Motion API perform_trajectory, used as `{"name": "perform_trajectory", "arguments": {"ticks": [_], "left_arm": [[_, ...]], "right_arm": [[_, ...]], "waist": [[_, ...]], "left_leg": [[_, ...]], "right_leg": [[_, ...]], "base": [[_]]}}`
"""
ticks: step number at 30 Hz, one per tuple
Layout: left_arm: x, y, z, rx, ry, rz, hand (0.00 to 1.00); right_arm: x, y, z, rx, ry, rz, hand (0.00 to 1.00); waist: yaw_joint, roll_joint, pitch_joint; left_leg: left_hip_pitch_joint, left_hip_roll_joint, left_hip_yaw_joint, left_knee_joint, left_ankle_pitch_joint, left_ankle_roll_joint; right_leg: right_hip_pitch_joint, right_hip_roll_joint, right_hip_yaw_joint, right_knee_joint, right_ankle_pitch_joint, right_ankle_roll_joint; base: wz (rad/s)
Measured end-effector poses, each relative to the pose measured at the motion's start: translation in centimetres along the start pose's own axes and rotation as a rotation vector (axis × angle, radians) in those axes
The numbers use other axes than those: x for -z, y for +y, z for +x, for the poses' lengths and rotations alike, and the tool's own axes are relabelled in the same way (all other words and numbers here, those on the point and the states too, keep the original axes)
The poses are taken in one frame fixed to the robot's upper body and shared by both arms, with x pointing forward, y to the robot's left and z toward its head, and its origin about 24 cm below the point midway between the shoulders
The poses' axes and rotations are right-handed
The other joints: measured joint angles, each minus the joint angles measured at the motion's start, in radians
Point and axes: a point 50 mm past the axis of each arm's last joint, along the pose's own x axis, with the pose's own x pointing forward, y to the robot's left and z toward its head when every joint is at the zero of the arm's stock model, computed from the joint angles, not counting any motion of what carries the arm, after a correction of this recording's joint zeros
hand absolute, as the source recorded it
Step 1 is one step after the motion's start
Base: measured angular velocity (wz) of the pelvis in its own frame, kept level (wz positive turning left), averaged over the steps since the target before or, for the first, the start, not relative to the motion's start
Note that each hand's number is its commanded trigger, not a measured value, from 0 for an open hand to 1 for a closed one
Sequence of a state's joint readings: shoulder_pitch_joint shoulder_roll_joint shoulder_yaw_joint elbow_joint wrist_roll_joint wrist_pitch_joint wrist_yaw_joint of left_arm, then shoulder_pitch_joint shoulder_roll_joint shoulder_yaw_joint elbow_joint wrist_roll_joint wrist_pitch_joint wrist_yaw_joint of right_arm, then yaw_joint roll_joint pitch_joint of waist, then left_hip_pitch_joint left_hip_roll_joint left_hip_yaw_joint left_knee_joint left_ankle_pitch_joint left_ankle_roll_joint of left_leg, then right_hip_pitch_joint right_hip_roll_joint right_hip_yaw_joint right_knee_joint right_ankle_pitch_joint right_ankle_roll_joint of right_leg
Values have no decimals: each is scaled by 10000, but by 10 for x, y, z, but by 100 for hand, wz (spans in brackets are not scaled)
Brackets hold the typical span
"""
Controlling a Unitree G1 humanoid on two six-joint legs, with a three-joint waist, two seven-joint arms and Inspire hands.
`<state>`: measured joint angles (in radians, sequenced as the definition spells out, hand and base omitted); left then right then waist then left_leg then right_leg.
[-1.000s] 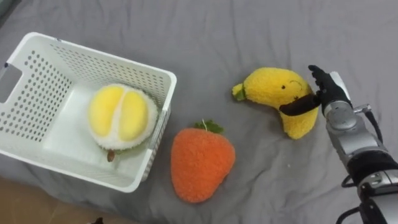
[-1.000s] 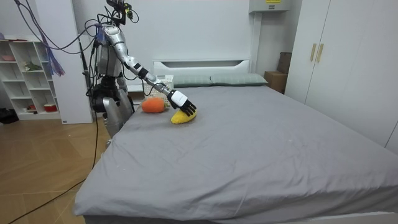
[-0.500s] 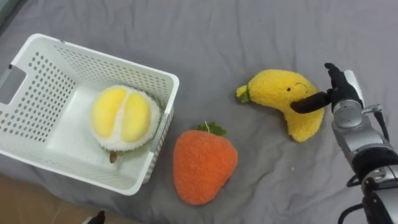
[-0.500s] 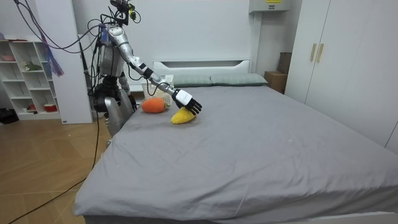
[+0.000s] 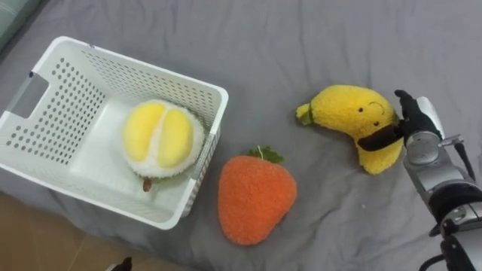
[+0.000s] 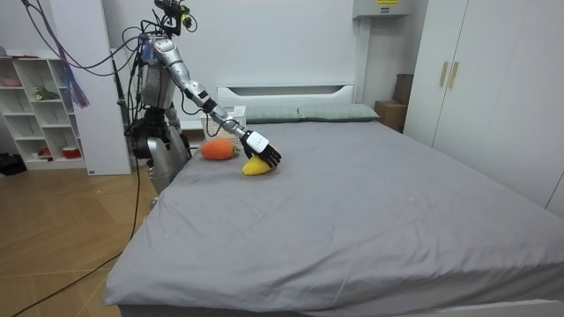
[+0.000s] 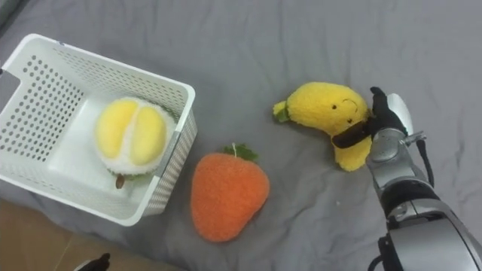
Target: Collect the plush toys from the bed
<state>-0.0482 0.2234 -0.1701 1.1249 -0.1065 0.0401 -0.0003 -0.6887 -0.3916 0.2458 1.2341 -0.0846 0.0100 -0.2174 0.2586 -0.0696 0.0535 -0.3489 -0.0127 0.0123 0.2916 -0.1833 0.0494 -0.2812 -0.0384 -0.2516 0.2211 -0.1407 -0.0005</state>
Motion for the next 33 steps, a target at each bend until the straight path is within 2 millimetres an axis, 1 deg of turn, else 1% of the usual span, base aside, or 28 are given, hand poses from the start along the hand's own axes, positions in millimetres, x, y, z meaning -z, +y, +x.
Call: {"name": "perform_trajectory", "arguments": {"ticks": [4,5,6,7,8,10,14,24,29,33], "left_arm": [[1,0,0,-7,48,-15,0],[1,0,0,-10,61,-14,0],[2,1,0,-18,98,-3,0],[2,1,0,-24,131,3,0],[3,1,0,-25,138,2,0],[4,1,0,-31,203,2,0],[7,1,0,-44,365,4,0],[8,1,0,-34,375,37,0],[8,1,0,-23,266,75,0],[7,0,-1,-21,91,154,0]], "right_arm": [[4,1,0,-65,132,-184,0],[3,1,0,-66,124,-219,9],[3,1,0,-68,97,-350,43],[3,1,0,-75,58,-504,65],[3,1,0,-75,48,-548,100],[3,1,0,-70,29,-635,100],[3,0,0,90,24,-639,100],[3,1,0,53,-33,-866,100],[2,1,0,32,-105,-824,100],[-2,1,0,42,-366,-661,100]], "waist": [[16,24,16],[24,33,22],[46,44,29],[77,50,33],[105,53,35],[207,53,35],[215,53,35],[233,53,37],[262,79,58],[222,99,67]], "left_leg": [[-97,-6,-18,1,10,-3],[-98,-6,-18,1,11,-4],[-98,-3,-19,1,15,-9],[-98,-1,-19,-1,19,-15],[-98,0,-19,-2,21,-17],[-103,1,-44,-12,25,-22],[-146,-5,-187,-14,26,-24],[-159,-18,-274,-65,26,-24],[-126,-19,-288,-81,26,-25],[48,-16,-275,-108,26,-25]], "right_leg": [[-81,0,-5,-2,0,0],[-83,2,-4,-3,0,0],[-84,2,-13,-3,0,0],[-87,1,-20,-3,0,0],[-88,1,-22,-3,0,0],[-92,1,-73,-3,-2,-3],[-88,-15,-259,-1,-2,-4],[-95,-21,-290,-1,-4,-2],[-60,3,-275,-14,-4,-3],[124,-11,-429,-21,-4,-2]], "base": [[0],[0],[0],[0],[0],[3],[10],[1],[1],[2]]}}
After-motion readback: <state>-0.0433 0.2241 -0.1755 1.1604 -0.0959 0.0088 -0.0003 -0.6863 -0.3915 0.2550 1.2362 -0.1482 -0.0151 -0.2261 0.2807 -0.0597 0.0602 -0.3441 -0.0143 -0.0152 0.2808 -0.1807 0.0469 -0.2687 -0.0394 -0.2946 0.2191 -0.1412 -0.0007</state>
